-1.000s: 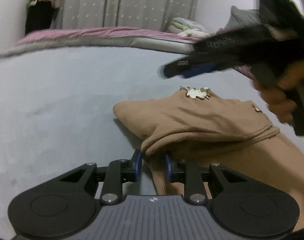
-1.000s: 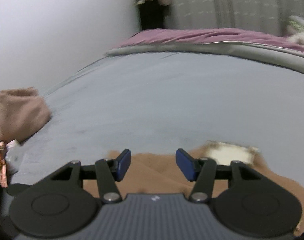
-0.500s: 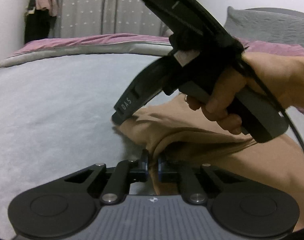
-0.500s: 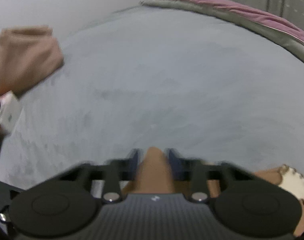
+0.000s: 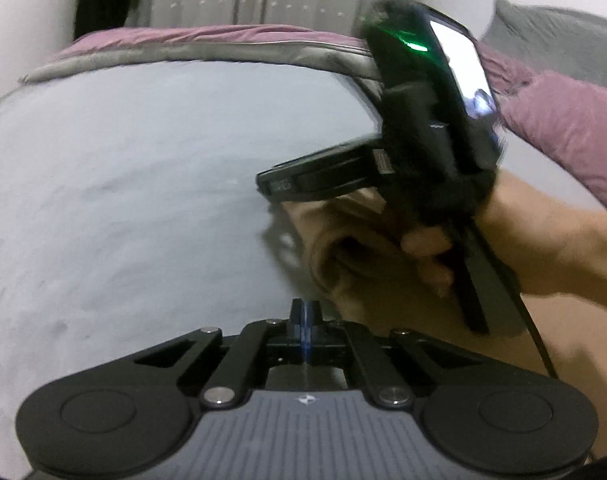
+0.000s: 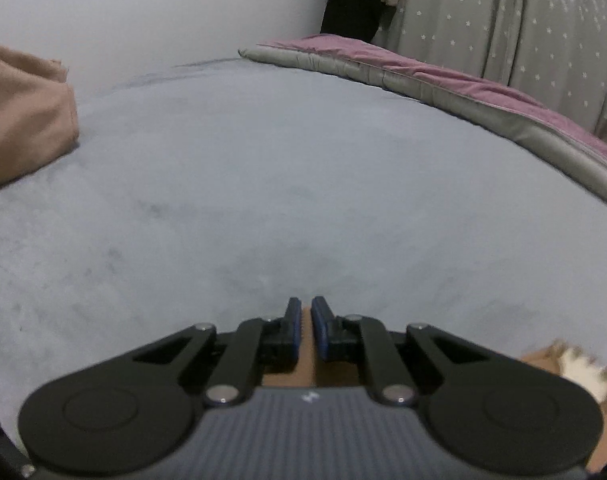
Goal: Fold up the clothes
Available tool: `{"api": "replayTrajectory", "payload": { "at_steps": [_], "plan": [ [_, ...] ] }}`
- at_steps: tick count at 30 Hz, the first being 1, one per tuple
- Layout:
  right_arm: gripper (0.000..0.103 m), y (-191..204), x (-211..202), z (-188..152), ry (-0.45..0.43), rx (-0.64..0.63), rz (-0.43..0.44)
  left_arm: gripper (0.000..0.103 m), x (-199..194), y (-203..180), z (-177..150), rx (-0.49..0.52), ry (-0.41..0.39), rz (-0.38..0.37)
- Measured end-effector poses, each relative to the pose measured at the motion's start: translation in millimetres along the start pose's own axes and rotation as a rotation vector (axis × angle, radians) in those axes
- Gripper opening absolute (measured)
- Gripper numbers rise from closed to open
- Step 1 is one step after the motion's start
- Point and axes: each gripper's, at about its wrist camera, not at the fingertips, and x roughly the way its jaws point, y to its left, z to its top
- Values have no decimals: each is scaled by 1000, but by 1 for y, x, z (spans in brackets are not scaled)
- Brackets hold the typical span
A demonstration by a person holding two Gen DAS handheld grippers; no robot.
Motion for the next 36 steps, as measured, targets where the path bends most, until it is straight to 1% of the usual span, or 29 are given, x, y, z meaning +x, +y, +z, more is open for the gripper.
{"api": "replayTrajectory", "payload": {
  "at_steps": [2, 4, 6, 9, 12, 14, 18, 20, 22, 24, 27, 29, 31, 34, 36],
  "plan": [
    [17, -6, -2, -1, -20, 53, 32, 2, -3, 6, 2, -45, 1, 2],
    [36, -15, -8, 1, -33, 125, 81, 3, -7, 8, 1, -84, -12, 6],
    [41, -27, -24, 3, -70, 179, 119, 4, -11, 11, 2, -119, -31, 9],
    [41, -39, -50, 3, -106, 207, 129, 5, -18, 8, -3, -142, -66, 20],
    [41, -51, -76, -5, -128, 214, 129, 5, -18, 9, -2, -157, -88, 33],
    [40, -54, -90, -17, -131, 215, 129, 5, -18, 12, 1, -165, -93, 40],
    [33, -55, -113, -44, -110, 207, 131, 5, -15, 16, -1, -181, -83, 54],
    [30, -48, -114, -56, -86, 202, 136, 5, -14, 17, 0, -189, -71, 64],
    [25, -41, -110, -66, -59, 195, 135, 5, -13, 19, -1, -198, -66, 72],
    [25, -34, -103, -74, -32, 188, 125, 5, -13, 21, -1, -211, -64, 78],
    [25, -28, -91, -74, -25, 196, 111, 5, -12, 26, -2, -245, -73, 83],
    [25, -21, -90, -75, -32, 160, 86, 5, -13, 26, -3, -263, -83, 82],
    [25, -16, -95, -73, -35, 120, 66, 5, -15, 25, -3, -260, -103, 76],
    [26, -26, -113, -74, -61, 172, 80, 5, -17, 19, -1, -243, -152, 46],
    [27, -37, -126, -77, -87, 199, 66, 5, -18, 12, 2, -228, -193, 8]
  ]
}}
